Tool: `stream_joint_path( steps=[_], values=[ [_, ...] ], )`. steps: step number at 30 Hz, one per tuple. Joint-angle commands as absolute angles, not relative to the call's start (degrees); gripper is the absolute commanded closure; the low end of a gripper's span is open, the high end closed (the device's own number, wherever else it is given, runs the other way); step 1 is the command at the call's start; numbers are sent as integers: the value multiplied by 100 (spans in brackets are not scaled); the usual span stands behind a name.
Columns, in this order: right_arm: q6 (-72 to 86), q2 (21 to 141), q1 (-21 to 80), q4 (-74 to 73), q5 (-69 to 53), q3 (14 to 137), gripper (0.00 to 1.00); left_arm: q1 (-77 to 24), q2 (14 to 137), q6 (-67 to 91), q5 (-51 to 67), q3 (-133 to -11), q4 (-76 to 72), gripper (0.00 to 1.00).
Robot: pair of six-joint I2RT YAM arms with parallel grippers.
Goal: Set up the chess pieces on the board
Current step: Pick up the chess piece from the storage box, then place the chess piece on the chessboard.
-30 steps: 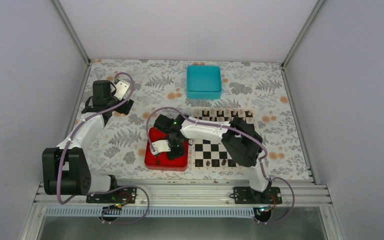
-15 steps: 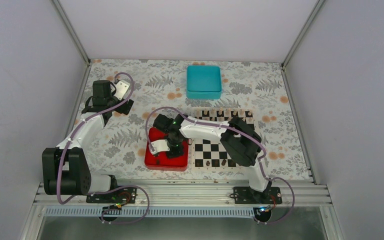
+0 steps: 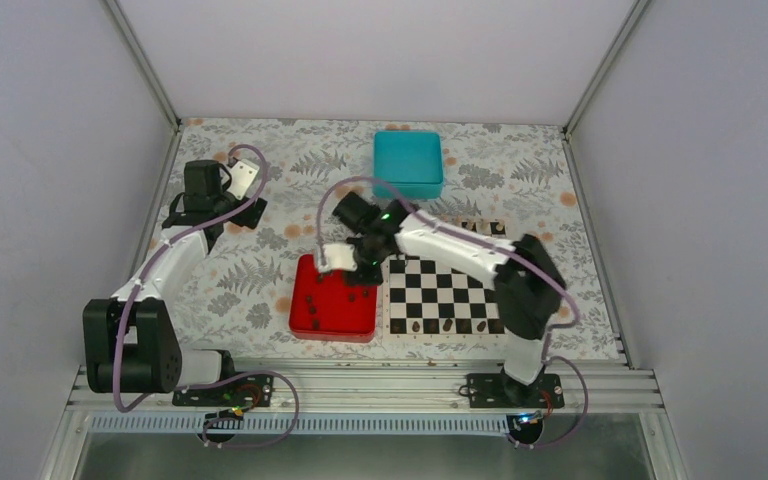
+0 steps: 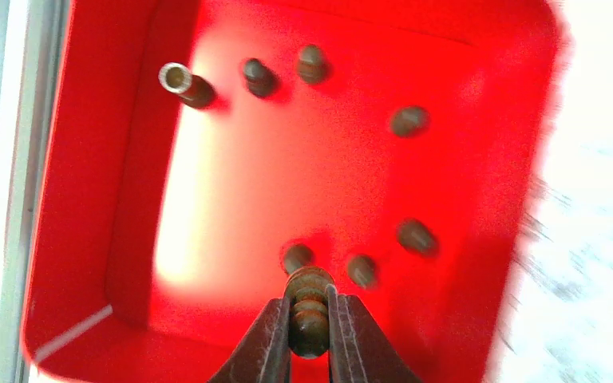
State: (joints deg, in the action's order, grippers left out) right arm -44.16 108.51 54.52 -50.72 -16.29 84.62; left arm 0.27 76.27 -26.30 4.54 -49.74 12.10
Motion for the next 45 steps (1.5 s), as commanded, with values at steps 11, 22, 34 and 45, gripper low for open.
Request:
stream_joint_path(
  steps=[11,22,34,45],
  values=[
    [-4380,7624,2432,-5781,-1344,6568,95,62,7232,-2571,726,-5045,1164,0],
    [-5765,6800,-20,-5850,-1194,4902,94,62,7108,-2566,909,-5068,1228,0],
    [-6406,7048,-791,-5400,-959,4003,94,62,7118,-2566,920,-5062,1237,0],
    [-6614,7282,-1221,-5105,-918,3812,94,62,7191,-2575,926,-5053,1217,0]
  ],
)
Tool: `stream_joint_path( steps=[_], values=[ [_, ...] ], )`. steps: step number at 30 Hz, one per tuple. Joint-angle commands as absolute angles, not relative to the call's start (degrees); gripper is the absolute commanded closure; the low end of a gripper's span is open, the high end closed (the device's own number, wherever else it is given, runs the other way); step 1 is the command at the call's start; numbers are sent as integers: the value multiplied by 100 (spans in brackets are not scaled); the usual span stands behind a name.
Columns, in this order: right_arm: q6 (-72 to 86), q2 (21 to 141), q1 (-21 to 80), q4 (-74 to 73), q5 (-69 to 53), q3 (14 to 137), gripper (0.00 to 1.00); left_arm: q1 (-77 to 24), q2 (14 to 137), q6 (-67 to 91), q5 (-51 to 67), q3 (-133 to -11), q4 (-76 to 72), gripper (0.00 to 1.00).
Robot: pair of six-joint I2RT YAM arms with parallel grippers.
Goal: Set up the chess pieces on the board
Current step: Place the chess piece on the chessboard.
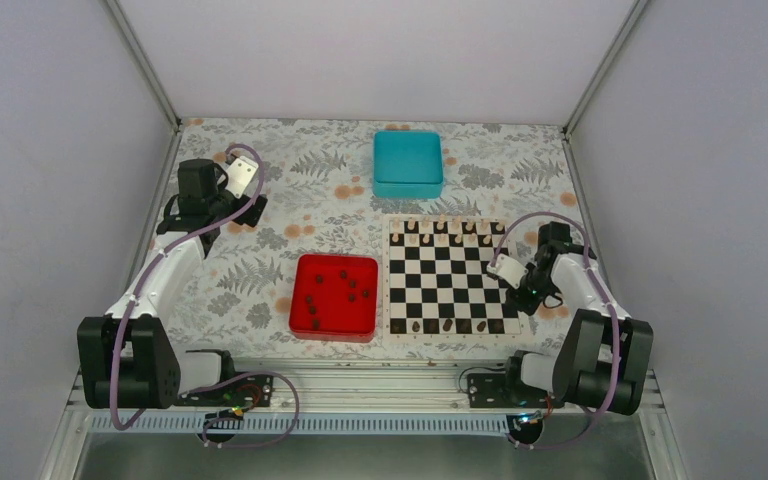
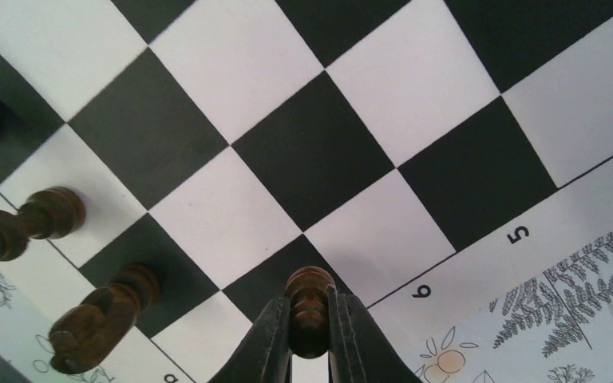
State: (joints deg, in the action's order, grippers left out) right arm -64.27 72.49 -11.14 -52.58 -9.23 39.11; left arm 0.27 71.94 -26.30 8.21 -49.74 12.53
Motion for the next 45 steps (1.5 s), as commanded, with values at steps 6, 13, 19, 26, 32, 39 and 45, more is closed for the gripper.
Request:
stream_joint_path(
  steps=[6,13,19,26,32,39,45],
  values=[
    [-6615,7436,-1272,-4968,-857,3684,94,62,7183,-2583,923,-5041,1229,0],
    [-6631,7491,-1302,-4987,-858,3648,93,59,7189,-2592,943,-5045,1234,0],
    [-6650,7541,-1332,-4942,-757,3608,93,57,7201,-2593,944,-5040,1230,0],
    [-6699,7427,-1361,-5108,-764,3654,94,57,7201,-2593,945,-5034,1228,0],
    [-6722,7286,-1384,-5205,-782,3654,94,62,7172,-2593,934,-5040,1228,0],
    [-6727,7261,-1386,-5251,-834,3656,94,66,7170,-2593,942,-5038,1227,0],
    [-6725,7353,-1388,-5181,-874,3572,93,62,7189,-2593,933,-5027,1222,0]
  ],
)
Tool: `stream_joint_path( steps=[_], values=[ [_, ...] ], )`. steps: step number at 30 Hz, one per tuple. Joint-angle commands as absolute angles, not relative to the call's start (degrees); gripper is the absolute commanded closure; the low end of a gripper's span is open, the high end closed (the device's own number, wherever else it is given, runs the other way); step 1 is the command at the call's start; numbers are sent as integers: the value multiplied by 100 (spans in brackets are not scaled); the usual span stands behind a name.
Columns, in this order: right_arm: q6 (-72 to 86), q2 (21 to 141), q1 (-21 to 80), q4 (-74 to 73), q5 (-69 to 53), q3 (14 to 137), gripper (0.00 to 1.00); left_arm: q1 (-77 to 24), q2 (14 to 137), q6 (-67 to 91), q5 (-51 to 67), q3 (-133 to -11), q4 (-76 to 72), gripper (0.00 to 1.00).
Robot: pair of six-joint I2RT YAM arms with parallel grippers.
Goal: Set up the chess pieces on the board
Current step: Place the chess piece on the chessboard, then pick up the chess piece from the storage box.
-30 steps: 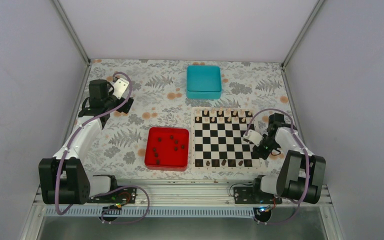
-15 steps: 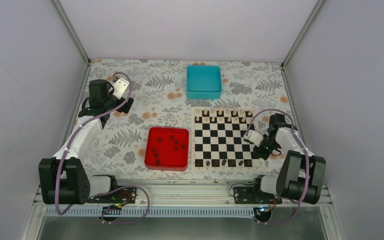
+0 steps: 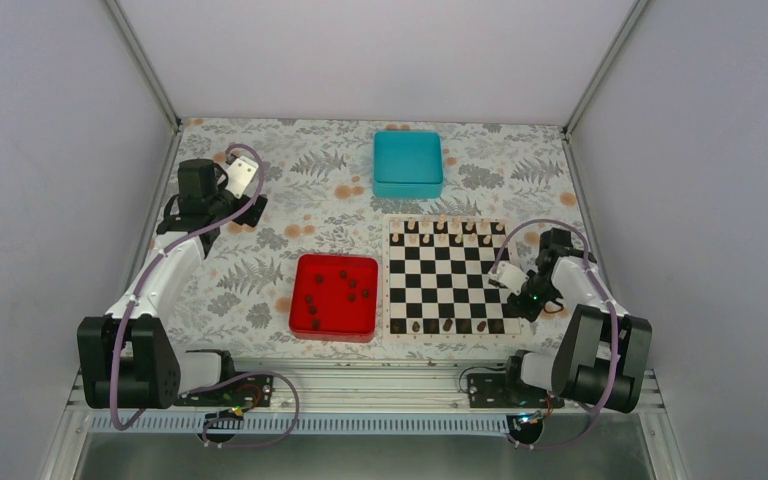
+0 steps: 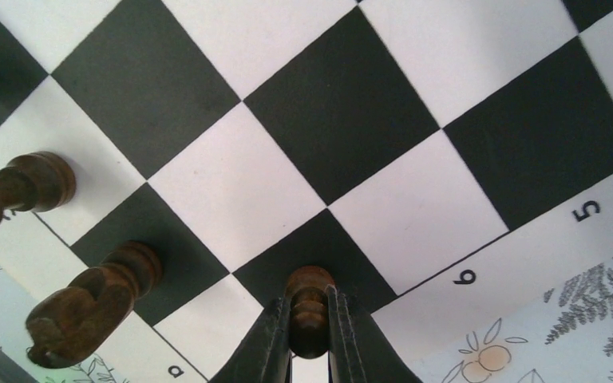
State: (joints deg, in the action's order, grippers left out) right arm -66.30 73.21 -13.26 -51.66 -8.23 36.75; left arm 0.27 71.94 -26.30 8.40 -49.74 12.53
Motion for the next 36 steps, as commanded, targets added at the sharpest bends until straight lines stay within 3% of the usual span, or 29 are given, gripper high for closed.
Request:
stream_joint_path(
  steps=[1,9,20,27,32,33,36],
  values=[
    [-6719,7368,-1390,-5157,-870,3558,92,62,7196,-2593,932,-5027,1222,0],
    [-6699,7451,-1389,-5058,-860,3511,88,62,7215,-2599,929,-5027,1222,0],
    [-6735,6821,-1397,-5734,-828,4130,53,61,7215,-2610,928,-5040,1222,0],
    [-6633,6542,-1404,-6182,-1051,5127,44,57,7217,-2780,991,-5238,1332,0],
    [-5599,6542,-1498,-4610,-1009,5043,22,-177,7479,-3227,810,-5696,1763,0],
    [-5218,6578,-1535,-4290,-1036,4989,2,-293,7520,-3342,764,-5812,1865,0],
    [-4434,6790,-1583,-3538,-1183,4973,0,-774,7636,-3734,370,-6135,2166,0]
  ],
)
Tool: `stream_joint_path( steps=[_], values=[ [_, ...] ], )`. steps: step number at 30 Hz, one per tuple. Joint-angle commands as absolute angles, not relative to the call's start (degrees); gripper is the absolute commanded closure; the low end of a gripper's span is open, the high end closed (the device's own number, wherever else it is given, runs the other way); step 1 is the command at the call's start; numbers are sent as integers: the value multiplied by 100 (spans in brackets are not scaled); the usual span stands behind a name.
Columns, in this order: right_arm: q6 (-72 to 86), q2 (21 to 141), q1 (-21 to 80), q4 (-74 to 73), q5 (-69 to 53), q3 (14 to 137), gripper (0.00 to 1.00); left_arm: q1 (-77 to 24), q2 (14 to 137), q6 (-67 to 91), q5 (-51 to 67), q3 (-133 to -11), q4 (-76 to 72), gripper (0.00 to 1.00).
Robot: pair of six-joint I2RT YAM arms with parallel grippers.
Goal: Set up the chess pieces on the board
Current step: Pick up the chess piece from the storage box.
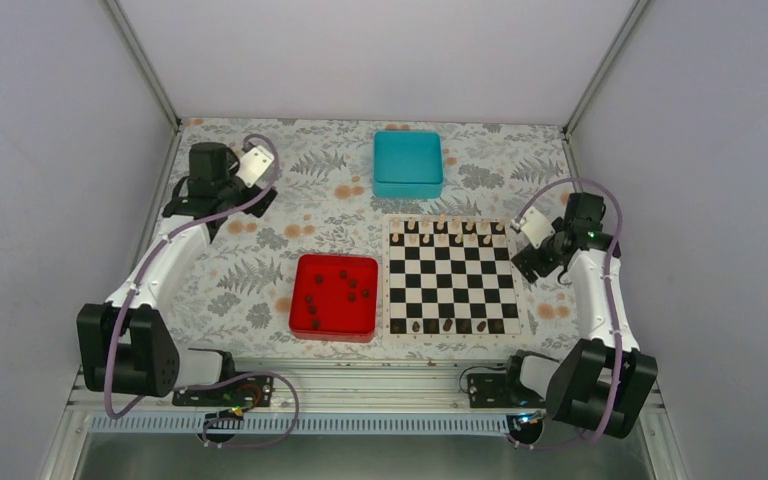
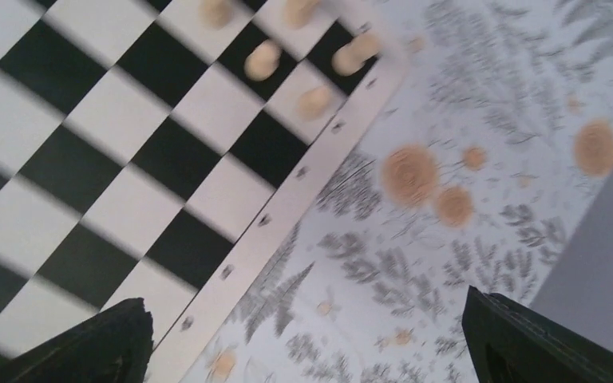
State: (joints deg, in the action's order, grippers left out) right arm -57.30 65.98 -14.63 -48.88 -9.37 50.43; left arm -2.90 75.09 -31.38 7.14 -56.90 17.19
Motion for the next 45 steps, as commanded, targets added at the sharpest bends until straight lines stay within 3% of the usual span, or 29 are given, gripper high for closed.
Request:
stream_joint_path(
  steps=[1,8,15,22,27,32,37,45],
  values=[
    [-4093,6842,-1625,-3303,-1231,4962,0,-1010,7702,-3878,178,-6286,2308,0],
    [-2296,7094,-2568,-1626,-1575,4853,0,-2624,8339,-4628,-380,-6775,3665,0],
    [-2272,6549,-2944,-938,-923,4376,0,-3485,8703,-4838,-412,-6823,4384,1],
    [-2396,6326,-3052,-923,-993,4128,0,-3898,9013,-4671,-27,-6958,4945,16],
    [-2449,6241,-3076,-1026,-1248,4133,0,-4130,9099,-4450,212,-6897,4857,35],
    [-2516,6249,-3074,-1117,-1464,4138,0,-4375,9336,-4250,158,-6808,4579,37],
    [-2561,6248,-3075,-1180,-1618,4139,0,-4517,9551,-4104,220,-6965,4250,52],
    [-2635,6240,-3075,-1283,-1756,4115,0,-4795,10049,-4020,356,-7305,4235,53]
  ],
)
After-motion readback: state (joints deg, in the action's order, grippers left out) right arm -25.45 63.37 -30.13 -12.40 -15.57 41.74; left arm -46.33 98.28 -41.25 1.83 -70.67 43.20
